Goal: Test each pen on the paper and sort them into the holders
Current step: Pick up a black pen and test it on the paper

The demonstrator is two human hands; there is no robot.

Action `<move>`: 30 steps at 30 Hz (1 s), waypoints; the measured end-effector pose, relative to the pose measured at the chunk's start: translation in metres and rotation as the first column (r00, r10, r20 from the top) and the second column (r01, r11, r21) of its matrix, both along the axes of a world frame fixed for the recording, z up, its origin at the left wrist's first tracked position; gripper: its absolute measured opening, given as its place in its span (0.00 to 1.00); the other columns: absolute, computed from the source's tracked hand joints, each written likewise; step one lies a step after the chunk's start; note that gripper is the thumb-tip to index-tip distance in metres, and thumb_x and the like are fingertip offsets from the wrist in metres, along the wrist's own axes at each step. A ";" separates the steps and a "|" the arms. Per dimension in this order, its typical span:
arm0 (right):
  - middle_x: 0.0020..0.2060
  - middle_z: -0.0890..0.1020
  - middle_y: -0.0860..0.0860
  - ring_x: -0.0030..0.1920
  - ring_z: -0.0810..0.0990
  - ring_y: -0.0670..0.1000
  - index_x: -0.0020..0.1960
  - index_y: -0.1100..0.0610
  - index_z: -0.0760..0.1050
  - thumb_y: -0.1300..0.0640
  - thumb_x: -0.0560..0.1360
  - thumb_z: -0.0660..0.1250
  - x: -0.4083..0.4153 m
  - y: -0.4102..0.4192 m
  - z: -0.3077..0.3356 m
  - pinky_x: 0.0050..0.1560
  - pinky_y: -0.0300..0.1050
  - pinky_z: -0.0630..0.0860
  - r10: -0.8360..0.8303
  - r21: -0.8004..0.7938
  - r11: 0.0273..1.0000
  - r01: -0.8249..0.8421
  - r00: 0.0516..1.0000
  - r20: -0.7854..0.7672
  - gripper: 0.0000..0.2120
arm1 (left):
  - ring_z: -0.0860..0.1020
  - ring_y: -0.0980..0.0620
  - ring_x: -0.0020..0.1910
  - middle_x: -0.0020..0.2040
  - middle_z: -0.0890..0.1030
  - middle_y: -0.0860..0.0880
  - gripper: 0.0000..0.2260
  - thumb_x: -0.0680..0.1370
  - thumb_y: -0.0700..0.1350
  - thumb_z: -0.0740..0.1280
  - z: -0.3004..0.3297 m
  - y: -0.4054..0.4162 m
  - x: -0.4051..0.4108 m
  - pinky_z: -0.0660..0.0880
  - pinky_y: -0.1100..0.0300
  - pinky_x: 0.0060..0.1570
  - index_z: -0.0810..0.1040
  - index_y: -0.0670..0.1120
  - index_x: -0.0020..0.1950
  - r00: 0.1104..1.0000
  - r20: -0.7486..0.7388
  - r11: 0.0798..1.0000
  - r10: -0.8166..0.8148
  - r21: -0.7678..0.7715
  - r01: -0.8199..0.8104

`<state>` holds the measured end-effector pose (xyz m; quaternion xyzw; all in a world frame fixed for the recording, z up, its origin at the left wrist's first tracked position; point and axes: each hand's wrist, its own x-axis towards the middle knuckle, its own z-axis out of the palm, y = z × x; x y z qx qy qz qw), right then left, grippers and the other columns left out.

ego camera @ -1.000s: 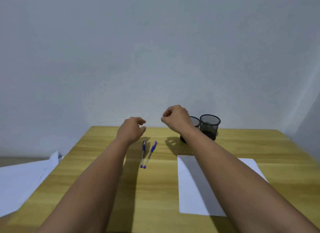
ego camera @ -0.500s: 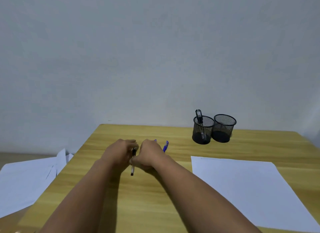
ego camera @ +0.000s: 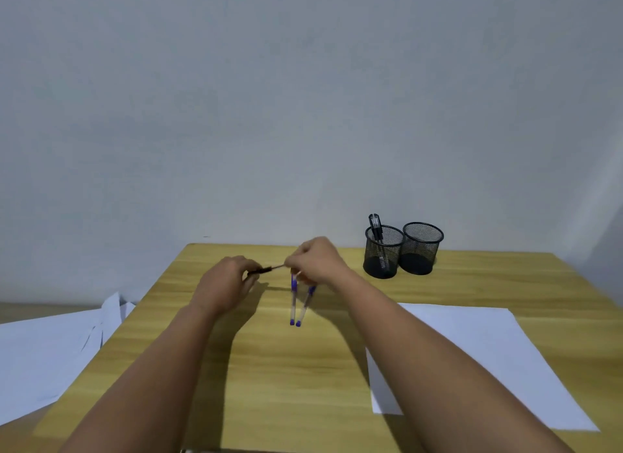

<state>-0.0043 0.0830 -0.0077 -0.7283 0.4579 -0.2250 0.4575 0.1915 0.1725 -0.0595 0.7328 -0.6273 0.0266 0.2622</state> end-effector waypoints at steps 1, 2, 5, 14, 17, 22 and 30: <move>0.39 0.86 0.56 0.32 0.82 0.51 0.50 0.65 0.85 0.60 0.77 0.75 -0.012 -0.003 0.009 0.33 0.44 0.79 -0.035 0.087 0.996 0.023 0.990 0.137 0.08 | 0.79 0.50 0.52 0.51 0.84 0.54 0.08 0.79 0.47 0.70 0.010 -0.002 -0.009 0.78 0.51 0.48 0.84 0.52 0.56 1.000 -0.026 1.000 -0.009 -0.026 0.008; 0.39 0.85 0.55 0.31 0.81 0.49 0.51 0.64 0.84 0.60 0.78 0.76 -0.023 -0.005 0.017 0.30 0.41 0.77 -0.074 0.157 0.987 0.034 0.964 0.254 0.06 | 0.80 0.50 0.52 0.51 0.84 0.54 0.08 0.79 0.47 0.70 0.020 -0.005 -0.019 0.77 0.52 0.49 0.84 0.52 0.57 0.998 -0.052 0.998 -0.026 -0.055 0.023; 0.38 0.84 0.51 0.31 0.79 0.46 0.53 0.59 0.84 0.55 0.80 0.75 -0.051 -0.006 0.032 0.30 0.38 0.75 -0.142 0.216 0.975 0.054 0.899 0.414 0.07 | 0.80 0.54 0.52 0.52 0.84 0.55 0.09 0.79 0.48 0.70 0.050 -0.017 -0.061 0.77 0.53 0.52 0.84 0.50 0.58 0.980 -0.168 0.987 -0.107 -0.137 0.084; 0.28 0.77 0.49 0.28 0.71 0.48 0.44 0.57 0.83 0.51 0.84 0.68 -0.109 -0.017 0.033 0.29 0.41 0.67 -0.313 0.085 0.946 0.312 0.816 0.485 0.14 | 0.79 0.52 0.39 0.42 0.85 0.50 0.10 0.81 0.50 0.67 0.085 -0.041 -0.166 0.73 0.56 0.41 0.85 0.47 0.50 0.873 -0.424 0.970 -0.241 -0.067 0.236; 0.25 0.78 0.47 0.24 0.73 0.45 0.39 0.56 0.81 0.51 0.84 0.68 -0.125 -0.027 0.027 0.32 0.42 0.68 -0.336 0.049 0.933 0.356 0.817 0.469 0.17 | 0.72 0.61 0.27 0.32 0.80 0.57 0.10 0.82 0.49 0.67 0.084 -0.047 -0.189 0.66 0.67 0.31 0.85 0.46 0.47 0.850 -0.470 0.968 -0.238 -0.044 0.247; 0.26 0.77 0.51 0.29 0.73 0.53 0.32 0.55 0.74 0.52 0.84 0.66 -0.139 -0.042 0.013 0.36 0.46 0.68 -0.449 0.054 0.885 0.462 0.819 0.358 0.22 | 0.70 0.49 0.35 0.35 0.76 0.46 0.14 0.80 0.44 0.67 0.084 -0.059 -0.212 0.69 0.58 0.41 0.81 0.33 0.45 0.789 -0.598 0.957 -0.143 0.120 0.265; 0.16 0.75 0.51 0.21 0.73 0.52 0.35 0.62 0.77 0.59 0.79 0.65 -0.131 -0.054 0.006 0.28 0.43 0.65 -0.559 0.239 0.827 0.508 0.785 0.266 0.15 | 0.74 0.51 0.34 0.34 0.76 0.49 0.10 0.82 0.42 0.63 0.088 -0.059 -0.228 0.77 0.53 0.48 0.82 0.43 0.44 0.635 -0.772 0.935 0.013 0.235 0.266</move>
